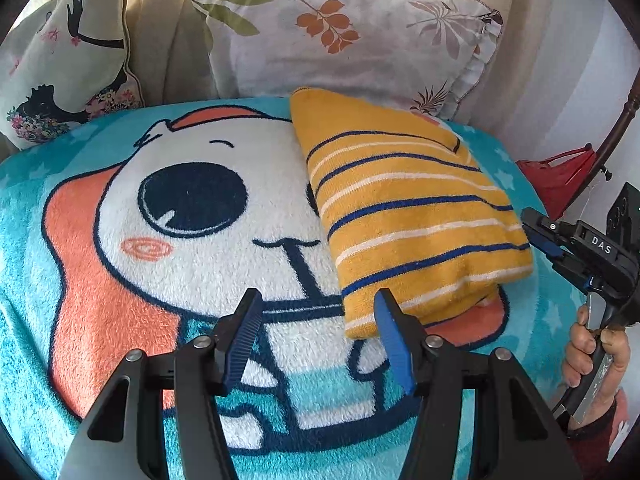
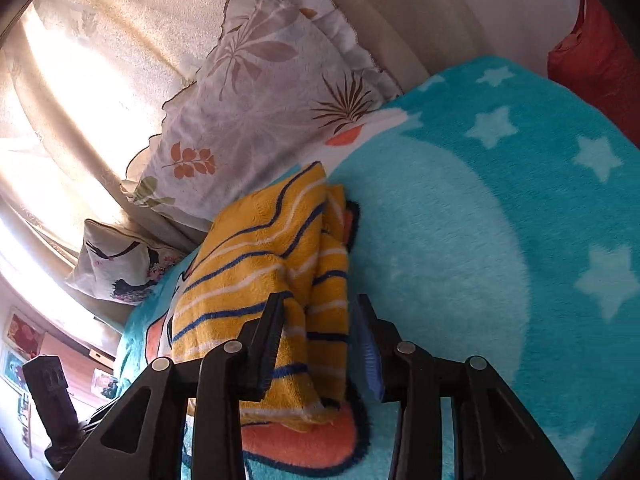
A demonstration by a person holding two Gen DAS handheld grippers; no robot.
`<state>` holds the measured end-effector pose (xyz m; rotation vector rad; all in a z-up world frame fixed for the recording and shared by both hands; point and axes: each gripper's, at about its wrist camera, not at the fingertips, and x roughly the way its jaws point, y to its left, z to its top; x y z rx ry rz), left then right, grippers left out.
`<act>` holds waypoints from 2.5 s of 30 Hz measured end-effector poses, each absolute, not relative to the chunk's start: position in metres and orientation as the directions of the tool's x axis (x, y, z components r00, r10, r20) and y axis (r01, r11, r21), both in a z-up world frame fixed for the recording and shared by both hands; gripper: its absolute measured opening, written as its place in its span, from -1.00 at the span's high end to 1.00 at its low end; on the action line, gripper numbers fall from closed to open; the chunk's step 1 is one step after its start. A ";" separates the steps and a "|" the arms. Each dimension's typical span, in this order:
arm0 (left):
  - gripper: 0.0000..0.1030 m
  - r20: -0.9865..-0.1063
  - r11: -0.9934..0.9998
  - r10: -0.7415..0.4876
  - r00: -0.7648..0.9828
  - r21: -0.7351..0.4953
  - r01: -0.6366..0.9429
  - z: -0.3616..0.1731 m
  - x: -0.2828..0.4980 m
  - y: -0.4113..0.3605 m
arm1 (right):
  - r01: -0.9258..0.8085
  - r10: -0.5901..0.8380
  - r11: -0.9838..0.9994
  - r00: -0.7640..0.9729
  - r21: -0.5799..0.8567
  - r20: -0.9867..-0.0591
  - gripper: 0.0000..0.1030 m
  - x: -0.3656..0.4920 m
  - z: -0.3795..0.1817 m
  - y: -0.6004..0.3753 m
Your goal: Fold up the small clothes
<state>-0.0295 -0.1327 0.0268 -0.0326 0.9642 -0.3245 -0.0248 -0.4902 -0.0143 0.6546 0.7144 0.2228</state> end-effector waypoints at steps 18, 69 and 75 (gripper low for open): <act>-0.37 -0.738 0.879 -0.476 0.478 -0.411 0.242 0.026 0.045 -0.119 | -0.060 0.462 0.804 0.689 0.591 -0.558 -0.59 0.029 0.008 -0.474; -0.17 -0.650 0.771 -0.631 0.424 -0.585 0.252 0.022 0.025 -0.041 | -0.196 0.641 0.714 0.571 0.672 -0.514 -0.09 -0.030 -0.026 -0.408; -0.18 -0.692 0.791 -0.610 0.385 -0.558 0.252 -0.002 0.010 -0.055 | -0.276 0.643 0.747 0.532 0.605 -0.551 -0.09 -0.019 -0.040 -0.366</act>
